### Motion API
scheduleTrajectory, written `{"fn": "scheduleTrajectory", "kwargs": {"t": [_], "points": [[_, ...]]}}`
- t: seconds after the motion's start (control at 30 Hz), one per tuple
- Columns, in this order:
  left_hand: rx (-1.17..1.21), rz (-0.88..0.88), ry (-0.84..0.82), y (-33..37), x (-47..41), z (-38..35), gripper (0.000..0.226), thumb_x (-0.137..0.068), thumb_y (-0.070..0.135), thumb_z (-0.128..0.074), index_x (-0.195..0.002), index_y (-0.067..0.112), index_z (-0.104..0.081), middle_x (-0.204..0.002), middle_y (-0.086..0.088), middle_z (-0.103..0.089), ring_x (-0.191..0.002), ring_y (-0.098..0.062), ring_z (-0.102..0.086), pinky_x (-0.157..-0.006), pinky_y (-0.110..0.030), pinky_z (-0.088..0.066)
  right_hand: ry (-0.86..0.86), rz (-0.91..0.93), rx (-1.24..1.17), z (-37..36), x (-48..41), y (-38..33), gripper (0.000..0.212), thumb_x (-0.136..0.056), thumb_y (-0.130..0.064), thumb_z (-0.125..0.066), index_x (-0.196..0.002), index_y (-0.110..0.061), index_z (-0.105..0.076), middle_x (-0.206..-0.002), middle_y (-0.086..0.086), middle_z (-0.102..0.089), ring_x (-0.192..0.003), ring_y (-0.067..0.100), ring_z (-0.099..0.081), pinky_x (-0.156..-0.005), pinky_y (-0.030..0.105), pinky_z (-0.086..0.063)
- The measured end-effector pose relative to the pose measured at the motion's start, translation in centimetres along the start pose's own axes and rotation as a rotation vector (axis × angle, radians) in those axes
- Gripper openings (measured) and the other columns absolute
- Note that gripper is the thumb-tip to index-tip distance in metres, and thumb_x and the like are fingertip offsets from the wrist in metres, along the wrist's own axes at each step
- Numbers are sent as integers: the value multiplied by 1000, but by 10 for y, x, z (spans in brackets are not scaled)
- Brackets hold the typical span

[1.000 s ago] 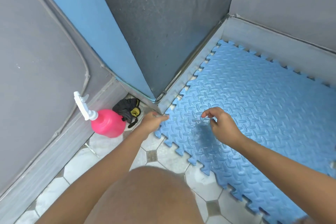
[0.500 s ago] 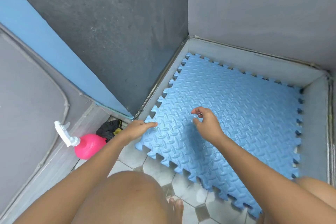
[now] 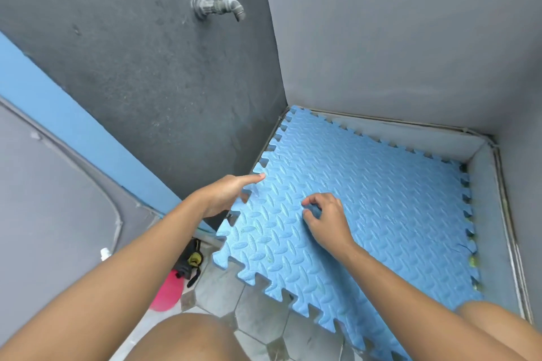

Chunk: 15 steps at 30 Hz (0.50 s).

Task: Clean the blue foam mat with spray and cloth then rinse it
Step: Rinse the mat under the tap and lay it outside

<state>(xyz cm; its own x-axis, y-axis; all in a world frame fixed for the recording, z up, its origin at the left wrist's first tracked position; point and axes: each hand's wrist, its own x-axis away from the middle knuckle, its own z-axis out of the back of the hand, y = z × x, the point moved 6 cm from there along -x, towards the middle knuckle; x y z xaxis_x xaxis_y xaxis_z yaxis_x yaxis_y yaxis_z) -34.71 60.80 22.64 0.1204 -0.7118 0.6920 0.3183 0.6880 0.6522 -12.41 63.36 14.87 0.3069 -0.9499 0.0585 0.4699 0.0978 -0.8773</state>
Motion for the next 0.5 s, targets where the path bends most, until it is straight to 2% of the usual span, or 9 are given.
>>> {"fn": "scheduleTrajectory", "kwargs": {"t": [0.03, 0.07, 0.13, 0.17, 0.23, 0.3, 0.37, 0.43, 0.5], "points": [[-3, 9, 44, 0, -4, 0, 79, -90, 69, -61, -153, 23, -48, -160, -3, -40, -138, -25, -47, -115, -45, -33, 5, -3, -9, 0, 2, 0, 15, -91, -18, -62, -94, -33, -63, -108, -19, -55, -110, 4, -43, -89, 10, -32], [-30, 1, 92, 1, -6, -1, 77, -91, 67, -62, -147, 15, -53, -149, -2, -50, -120, -21, -57, -104, -38, -43, 7, -3, -19, 0, 3, -1, 15, -91, -18, -62, -94, -33, -63, -107, -19, -56, -110, 3, -44, -90, 12, -33], [-106, -72, 244, 7, -6, 1, 51, -93, 56, -67, -109, 8, -68, -104, -4, -65, -77, -16, -58, -70, -30, -45, 15, 7, -41, 2, 6, -4, 14, -91, -18, -63, -93, -32, -63, -107, -19, -57, -109, 2, -46, -89, 12, -36], [-134, -119, 331, 11, -2, 7, 40, -94, 50, -70, -90, 10, -68, -86, -3, -64, -68, -17, -55, -64, -30, -43, 24, 15, -65, 4, 6, -7, 14, -91, -17, -63, -93, -31, -64, -106, -19, -58, -108, 1, -48, -89, 13, -37], [-183, -182, 432, 24, 11, 19, 36, -93, 45, -73, -73, 16, -66, -73, -1, -64, -67, -20, -59, -64, -31, -44, 68, 6, -184, 13, 5, -16, 14, -91, -14, -63, -93, -28, -65, -105, -15, -62, -105, 1, -55, -90, 16, -43], [-222, -240, 478, 41, 34, 37, 31, -91, 47, -73, -83, 17, -75, -85, -3, -75, -82, -24, -72, -77, -38, -55, 101, -25, -324, 24, 1, -31, 14, -93, -12, -63, -94, -25, -66, -103, -9, -66, -96, 2, -60, -87, 18, -47], [-286, -304, 525, 59, 58, 58, 28, -91, 48, -73, -88, 20, -79, -91, -4, -79, -90, -26, -75, -86, -44, -57, 116, 21, -358, 38, -13, -56, 11, -95, -14, -61, -95, -25, -66, -100, -6, -68, -90, 5, -61, -79, 14, -45], [-324, -360, 581, 74, 82, 79, 28, -91, 48, -72, -87, 21, -79, -88, -3, -80, -87, -28, -75, -83, -45, -58, 114, 105, -343, 53, -36, -89, 10, -97, -17, -59, -98, -23, -67, -100, -7, -69, -92, 5, -60, -80, 16, -44], [-346, -415, 628, 85, 102, 91, 29, -93, 47, -71, -85, 20, -78, -82, -6, -78, -74, -27, -71, -74, -38, -53, 110, 184, -330, 68, -64, -128, 12, -99, -20, -57, -105, -20, -68, -103, -9, -69, -97, 7, -60, -83, 15, -43]]}}
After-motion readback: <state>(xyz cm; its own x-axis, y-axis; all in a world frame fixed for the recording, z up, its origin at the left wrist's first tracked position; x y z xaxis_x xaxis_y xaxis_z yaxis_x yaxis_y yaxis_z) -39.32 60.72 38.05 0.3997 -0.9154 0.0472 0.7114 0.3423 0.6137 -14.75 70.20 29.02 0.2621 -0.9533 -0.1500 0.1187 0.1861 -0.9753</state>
